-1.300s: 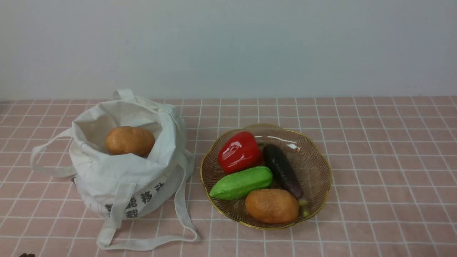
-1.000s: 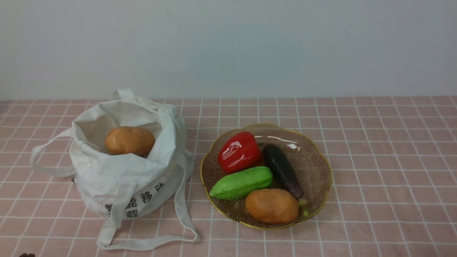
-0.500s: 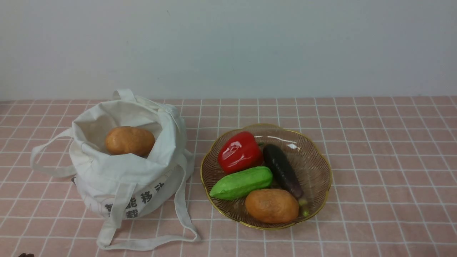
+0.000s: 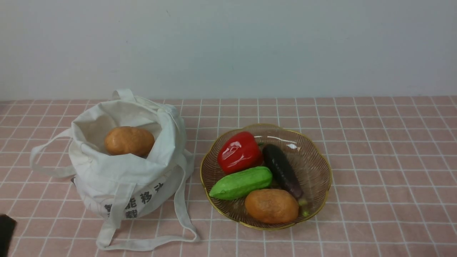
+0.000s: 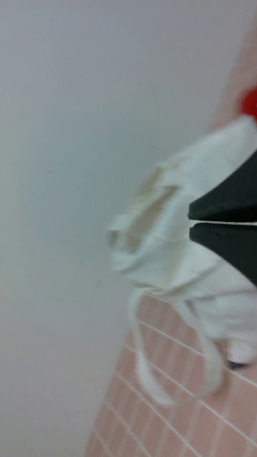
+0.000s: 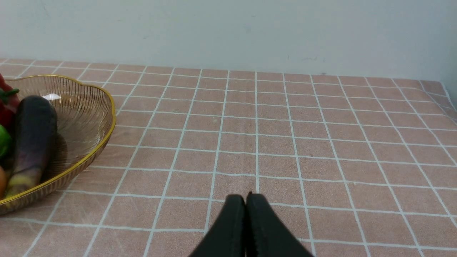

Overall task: Take vegetables from bag on pink coffee tablecloth place on plate.
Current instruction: 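Reach into the cloth bag and grasp the potato inside with the left gripper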

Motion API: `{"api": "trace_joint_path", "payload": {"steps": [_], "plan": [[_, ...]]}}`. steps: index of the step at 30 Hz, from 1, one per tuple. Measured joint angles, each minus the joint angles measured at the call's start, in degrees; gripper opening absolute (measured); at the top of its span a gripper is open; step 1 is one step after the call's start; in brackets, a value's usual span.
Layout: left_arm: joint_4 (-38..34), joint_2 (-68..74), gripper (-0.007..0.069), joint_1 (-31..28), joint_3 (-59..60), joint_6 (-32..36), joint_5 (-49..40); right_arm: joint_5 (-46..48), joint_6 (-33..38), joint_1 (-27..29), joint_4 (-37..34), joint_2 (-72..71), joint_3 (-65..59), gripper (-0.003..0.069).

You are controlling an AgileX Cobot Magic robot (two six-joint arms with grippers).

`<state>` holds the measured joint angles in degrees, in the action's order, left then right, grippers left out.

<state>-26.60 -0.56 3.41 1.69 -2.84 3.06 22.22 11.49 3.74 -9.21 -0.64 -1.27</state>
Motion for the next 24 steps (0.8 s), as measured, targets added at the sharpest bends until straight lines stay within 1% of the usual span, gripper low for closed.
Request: {"api": "trace_joint_path", "payload": {"steps": [1,2,3,6,7,9,10,12,13,14,15,16,17,18,21,23,24], "plan": [[-3.11,0.0,-0.0005,0.0,0.0,-1.43,6.94,0.0,0.0,0.0,0.0,0.0,0.0,-0.0012],[-3.51,0.0,-0.0005,0.0,0.0,-1.63,7.91,0.0,0.0,0.0,0.0,0.0,0.0,-0.0012],[-6.09,0.0,-0.0005,0.0,-1.08,-3.34,14.41,0.0,0.0,0.0,0.0,0.0,0.0,-0.0012],[-5.71,0.0,-0.0005,0.0,-4.91,-3.93,14.86,0.0,0.0,0.0,0.0,0.0,0.0,-0.0012],[-3.88,0.37,-0.0005,0.0,-8.84,-3.7,12.2,0.0,0.0,0.0,0.0,0.0,0.0,-0.0012],[0.28,3.91,-0.0005,0.0,-16.29,-2.63,4.81,0.0,0.0,0.0,0.0,0.0,0.0,-0.0012],[1.57,4.97,-0.0005,0.0,-17.7,-2.41,1.95,0.0,0.0,0.0,0.0,0.0,0.0,-0.0012],[6.26,14.13,-0.0005,0.0,-27.16,-1.26,-11.3,0.0,0.0,0.0,0.0,0.0,0.0,-0.0012],[6.62,14.13,-0.0005,0.0,-27.91,-1.12,-12.52,0.0,0.0,0.0,0.0,0.0,0.0,-0.0012],[8.62,20.23,-0.0005,0.0,-33.19,-0.28,-21.46,0.0,0.0,0.0,0.0,0.0,0.0,-0.0012],[9.71,24.91,-0.0005,0.0,-37.0,0.68,-28.14,0.0,0.0,0.0,0.0,0.0,0.0,-0.0012],[10.81,31.84,-0.0005,0.0,-41.54,2.02,-37.69,0.0,0.0,0.0,0.0,0.0,0.0,-0.0012],[10.91,32.84,-0.0005,0.0,-42.27,2.3,-37.69,0.0,0.0,0.0,0.0,0.0,0.0,-0.0012],[11.44,39.97,-0.0005,0.0,-47.34,4.4,-47.74,0.0,0.0,0.0,0.0,0.0,0.0,-0.0012],[11.85,50.96,-0.0005,0.0,-55.56,9.07,-58.75,0.0,0.0,0.0,0.0,0.0,0.0,-0.0012],[12.24,63.91,-0.0005,0.0,-63.95,14.97,-67.67,0.0,0.0,0.0,0.0,0.0,0.0,-0.0012],[12.24,64.77,-0.0005,0.0,-65.19,15.82,-68.15,0.0,0.0,0.0,0.0,0.0,0.0,-0.0012]]}}
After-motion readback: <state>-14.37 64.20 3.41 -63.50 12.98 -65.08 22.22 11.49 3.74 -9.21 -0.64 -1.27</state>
